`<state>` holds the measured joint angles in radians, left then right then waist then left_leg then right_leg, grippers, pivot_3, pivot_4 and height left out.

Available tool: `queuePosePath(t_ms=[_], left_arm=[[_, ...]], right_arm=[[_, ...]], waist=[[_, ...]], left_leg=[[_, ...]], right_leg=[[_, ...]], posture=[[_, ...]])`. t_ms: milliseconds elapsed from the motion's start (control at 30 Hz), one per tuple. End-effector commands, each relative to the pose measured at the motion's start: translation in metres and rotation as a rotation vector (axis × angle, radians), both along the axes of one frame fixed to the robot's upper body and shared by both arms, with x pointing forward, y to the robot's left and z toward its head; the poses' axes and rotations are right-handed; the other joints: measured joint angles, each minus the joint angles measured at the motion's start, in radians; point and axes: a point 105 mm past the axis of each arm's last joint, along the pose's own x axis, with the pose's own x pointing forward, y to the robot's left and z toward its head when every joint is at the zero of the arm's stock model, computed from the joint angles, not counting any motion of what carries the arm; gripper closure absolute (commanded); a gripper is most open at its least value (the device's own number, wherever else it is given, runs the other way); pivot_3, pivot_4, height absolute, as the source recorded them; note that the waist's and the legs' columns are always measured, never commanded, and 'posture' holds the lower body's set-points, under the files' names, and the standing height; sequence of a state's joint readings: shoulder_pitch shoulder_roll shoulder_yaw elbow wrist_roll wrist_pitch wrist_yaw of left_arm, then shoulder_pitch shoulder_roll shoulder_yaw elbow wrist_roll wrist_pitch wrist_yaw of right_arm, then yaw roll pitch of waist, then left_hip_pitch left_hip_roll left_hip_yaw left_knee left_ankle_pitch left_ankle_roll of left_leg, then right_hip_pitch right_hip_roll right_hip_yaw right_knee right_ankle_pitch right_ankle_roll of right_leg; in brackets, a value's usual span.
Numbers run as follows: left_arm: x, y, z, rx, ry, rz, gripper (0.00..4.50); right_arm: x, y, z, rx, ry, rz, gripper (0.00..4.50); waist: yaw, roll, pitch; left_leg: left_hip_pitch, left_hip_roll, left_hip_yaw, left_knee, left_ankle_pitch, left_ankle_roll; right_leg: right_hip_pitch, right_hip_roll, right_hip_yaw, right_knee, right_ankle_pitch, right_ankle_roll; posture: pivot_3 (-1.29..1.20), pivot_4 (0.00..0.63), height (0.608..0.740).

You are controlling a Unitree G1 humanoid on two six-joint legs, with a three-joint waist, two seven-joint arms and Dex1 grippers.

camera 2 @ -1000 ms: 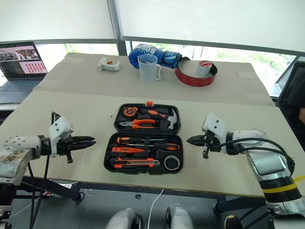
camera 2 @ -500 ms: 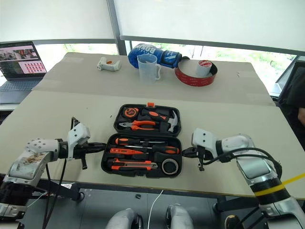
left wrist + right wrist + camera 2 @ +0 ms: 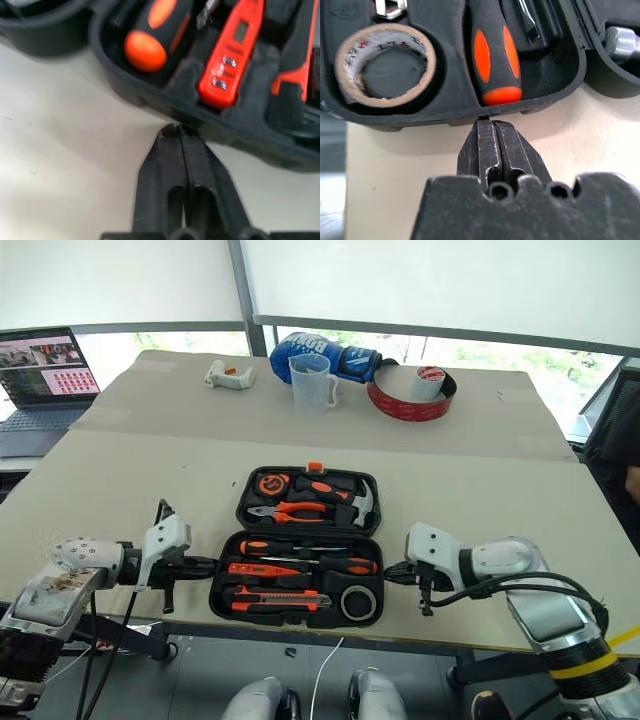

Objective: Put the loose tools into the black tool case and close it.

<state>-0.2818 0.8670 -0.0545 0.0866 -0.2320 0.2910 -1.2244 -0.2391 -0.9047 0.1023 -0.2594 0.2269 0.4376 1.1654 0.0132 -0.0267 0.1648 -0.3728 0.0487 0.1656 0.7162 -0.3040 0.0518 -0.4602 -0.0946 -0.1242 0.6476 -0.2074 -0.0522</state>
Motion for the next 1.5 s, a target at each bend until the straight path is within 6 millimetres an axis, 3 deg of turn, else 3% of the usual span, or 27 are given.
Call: queuePosePath(t_ms=[33, 100, 200, 300, 533, 733, 800, 900, 1167, 1267, 1500], left_arm=[[0.017, 0.033, 0.01, 0.051, -0.047, 0.145, 2.62], [0.034, 0.038, 0.028, -0.083, 0.001, 0.278, 1.9], [0.058, 0.027, 0.052, -0.266, 0.071, 0.424, 0.8], [0.074, 0.013, 0.059, -0.353, 0.171, 0.508, 0.0], [0.097, -0.011, 0.053, -0.351, 0.249, 0.561, 0.0], [0.106, -0.016, 0.047, -0.368, 0.271, 0.575, 0.0], [0.106, -0.018, 0.046, -0.374, 0.276, 0.572, 0.54], [0.106, -0.023, 0.045, -0.384, 0.285, 0.549, 1.64], [0.103, -0.028, 0.041, -0.391, 0.301, 0.527, 4.46], [0.102, -0.029, 0.04, -0.392, 0.305, 0.521, 4.5], [0.098, -0.032, 0.044, -0.415, 0.274, 0.475, 4.5]], right_arm=[[0.01, -0.014, 0.022, 0.078, 0.022, -0.125, 2.95], [0.026, -0.019, 0.036, 0.155, 0.045, -0.236, 2.26], [0.043, -0.011, 0.047, 0.259, 0.099, -0.326, 1.26], [0.056, 0.003, 0.053, 0.349, 0.152, -0.355, 0.17], [0.103, 0.01, 0.043, 0.352, 0.196, -0.555, 0.02], [0.118, 0.016, 0.033, 0.357, 0.249, -0.618, 0.02], [0.12, 0.019, 0.032, 0.366, 0.265, -0.624, 0.0], [0.121, 0.026, 0.028, 0.365, 0.278, -0.616, 0.79], [0.121, 0.031, 0.023, 0.353, 0.29, -0.616, 3.49], [0.119, 0.031, 0.022, 0.348, 0.287, -0.609, 4.49], [0.12, 0.036, 0.032, 0.369, 0.245, -0.571, 4.49]], waist=[[-0.002, 0.0, 0.0], [-0.01, 0.0, 0.0], [-0.008, -0.001, 0.0], [-0.007, -0.001, 0.0], [-0.02, -0.001, 0.0], [-0.028, -0.001, 0.0], [-0.029, -0.001, 0.0], [-0.031, -0.001, 0.0], [-0.028, 0.0, 0.0], [-0.03, 0.0, -0.001], [-0.031, 0.0, -0.001]], left_leg=[[0.001, 0.0, 0.0, 0.0, 0.0, 0.0], [0.001, 0.0, 0.0, 0.0, 0.0, 0.0], [0.0, 0.0, 0.0, 0.0, 0.001, 0.0], [0.0, 0.0, -0.001, 0.0, 0.001, 0.0], [-0.002, -0.004, 0.001, 0.0, 0.001, 0.0], [-0.002, -0.004, 0.001, 0.0, 0.001, -0.001], [-0.002, -0.004, 0.002, 0.0, 0.001, -0.001], [-0.002, -0.004, 0.002, 0.001, 0.002, -0.002], [0.003, -0.004, 0.002, 0.002, 0.003, -0.004], [0.004, -0.004, 0.002, 0.002, 0.003, -0.004], [0.004, -0.004, 0.002, 0.002, 0.003, -0.004]], right_leg=[[0.0, 0.0, 0.0, 0.0, 0.0, 0.0], [0.0, 0.0, 0.001, 0.0, 0.0, 0.0], [0.0, 0.001, 0.0, 0.002, 0.001, -0.001], [0.001, 0.002, 0.0, 0.001, 0.002, -0.001], [0.0, 0.003, -0.001, 0.001, 0.004, -0.005], [-0.001, 0.002, -0.002, 0.002, 0.004, -0.005], [-0.001, 0.002, -0.001, 0.003, 0.004, -0.005], [-0.001, 0.002, -0.001, 0.004, 0.004, -0.004], [0.0, -0.002, 0.001, 0.01, 0.001, 0.0], [0.001, -0.003, 0.001, 0.011, 0.001, 0.0], [0.0, -0.003, 0.001, 0.011, 0.002, -0.001]], posture=[[0.0, 0.15, 0.714], [0.0, 0.15, 0.714], [0.0, 0.15, 0.714], [0.0, 0.15, 0.714], [0.0, 0.15, 0.714], [0.0, 0.15, 0.714], [0.0, 0.15, 0.714], [0.0, 0.15, 0.714], [0.0, 0.15, 0.714], [0.0, 0.15, 0.714], [0.0, 0.15, 0.714]])
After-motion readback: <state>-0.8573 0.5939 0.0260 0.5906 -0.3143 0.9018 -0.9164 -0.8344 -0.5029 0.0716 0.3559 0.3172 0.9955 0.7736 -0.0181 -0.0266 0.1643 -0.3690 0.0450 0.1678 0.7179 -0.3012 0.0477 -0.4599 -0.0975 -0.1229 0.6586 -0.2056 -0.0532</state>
